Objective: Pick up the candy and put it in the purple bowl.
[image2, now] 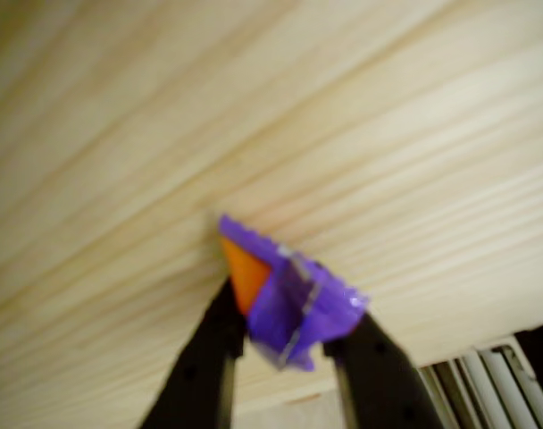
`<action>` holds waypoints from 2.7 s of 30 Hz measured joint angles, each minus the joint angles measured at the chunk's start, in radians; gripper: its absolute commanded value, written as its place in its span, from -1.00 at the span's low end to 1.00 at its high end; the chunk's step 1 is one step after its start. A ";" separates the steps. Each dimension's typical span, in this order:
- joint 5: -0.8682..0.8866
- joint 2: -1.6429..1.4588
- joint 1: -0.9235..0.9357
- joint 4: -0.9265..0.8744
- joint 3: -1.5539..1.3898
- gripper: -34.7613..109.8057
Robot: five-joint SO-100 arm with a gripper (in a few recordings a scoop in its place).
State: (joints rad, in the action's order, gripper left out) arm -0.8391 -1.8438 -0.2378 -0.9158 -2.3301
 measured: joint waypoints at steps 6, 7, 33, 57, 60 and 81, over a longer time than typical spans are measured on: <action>0.017 -0.005 0.000 -0.006 -0.003 -0.45; 0.018 -0.008 0.000 -0.011 -0.003 -0.45; 0.080 -0.106 -0.224 -0.459 0.434 -0.51; 0.318 0.227 -0.723 -0.497 0.986 -0.52; 0.334 0.276 -0.749 -0.469 1.008 -0.52; 0.433 0.445 -0.848 -0.325 1.022 -0.31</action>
State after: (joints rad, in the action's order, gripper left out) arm -0.4065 -1.3990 -1.0861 -1.2410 -1.3085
